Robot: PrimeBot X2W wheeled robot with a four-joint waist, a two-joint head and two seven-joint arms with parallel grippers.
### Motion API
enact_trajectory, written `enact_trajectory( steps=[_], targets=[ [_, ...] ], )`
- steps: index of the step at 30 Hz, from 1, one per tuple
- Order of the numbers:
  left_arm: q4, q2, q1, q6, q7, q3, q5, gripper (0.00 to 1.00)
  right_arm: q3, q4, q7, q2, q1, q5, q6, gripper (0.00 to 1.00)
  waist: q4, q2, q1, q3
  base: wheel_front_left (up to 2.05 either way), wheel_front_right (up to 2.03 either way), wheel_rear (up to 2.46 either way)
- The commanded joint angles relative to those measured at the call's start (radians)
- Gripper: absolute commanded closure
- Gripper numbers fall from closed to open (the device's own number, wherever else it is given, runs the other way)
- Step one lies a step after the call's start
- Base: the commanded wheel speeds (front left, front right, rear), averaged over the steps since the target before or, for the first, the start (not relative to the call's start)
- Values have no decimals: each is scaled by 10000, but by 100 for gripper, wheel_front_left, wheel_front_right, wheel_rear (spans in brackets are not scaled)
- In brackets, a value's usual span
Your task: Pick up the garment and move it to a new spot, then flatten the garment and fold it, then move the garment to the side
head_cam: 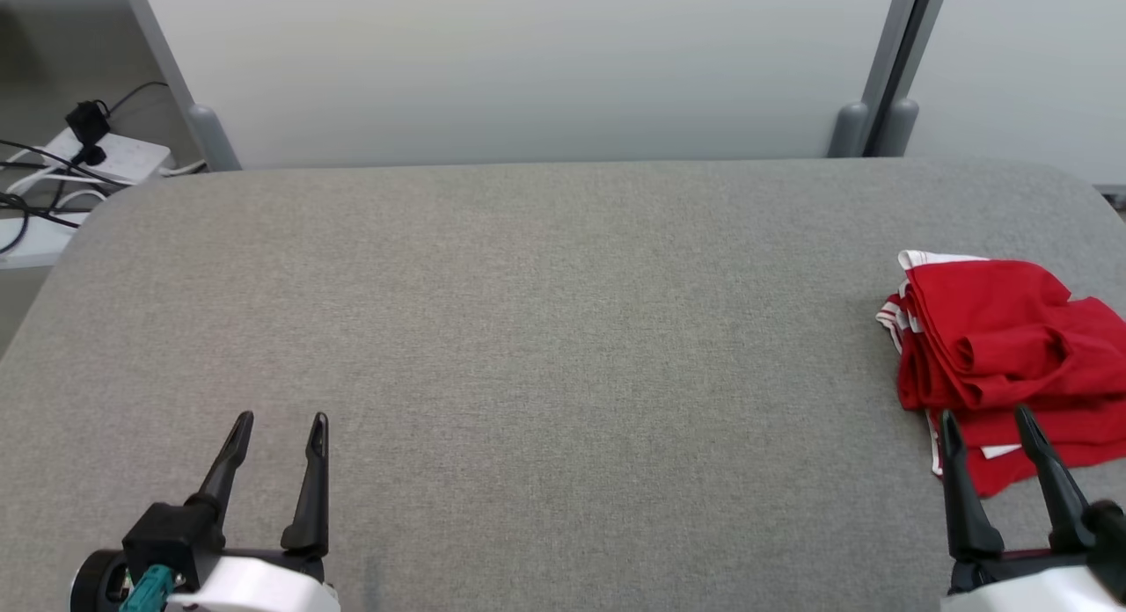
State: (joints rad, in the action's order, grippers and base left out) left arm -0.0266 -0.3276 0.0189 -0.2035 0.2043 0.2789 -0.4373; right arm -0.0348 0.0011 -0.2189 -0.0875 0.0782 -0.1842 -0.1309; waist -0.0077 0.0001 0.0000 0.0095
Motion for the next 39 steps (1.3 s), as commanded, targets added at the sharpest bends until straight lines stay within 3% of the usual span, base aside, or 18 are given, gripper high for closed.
enact_trajectory(
  steps=[1, 13, 37, 38, 39],
  targets=[
    [221, -150, -219, -68, 116, -355, -84, 0, 57, -183, -56, -55, -5, 147, 2, 0, 133, -1, 0, -151, 0, 0, 0],
    [-145, -241, -98, 73, 107, -217, -143, 0, -457, -53, 66, 120, 494, 521, 2, 0, 249, -1, 0, -322, 0, 0, 0],
    [-720, -199, -420, 138, 324, -356, -386, 0, -392, 55, 276, 222, 477, 702, 2, 0, 335, -1, 0, -214, 0, 0, 0],
    [-889, -21, 161, 102, 178, 65, -386, 100, -575, 366, 249, 341, 708, 679, 0, 100, 336, -1, 0, -212, 0, 0, 0],
    [-938, 5, 172, 102, 156, 78, -391, 100, -559, 437, 247, 349, 709, 673, 0, 100, 338, -1, 0, -208, 0, 0, 0]
  ],
)
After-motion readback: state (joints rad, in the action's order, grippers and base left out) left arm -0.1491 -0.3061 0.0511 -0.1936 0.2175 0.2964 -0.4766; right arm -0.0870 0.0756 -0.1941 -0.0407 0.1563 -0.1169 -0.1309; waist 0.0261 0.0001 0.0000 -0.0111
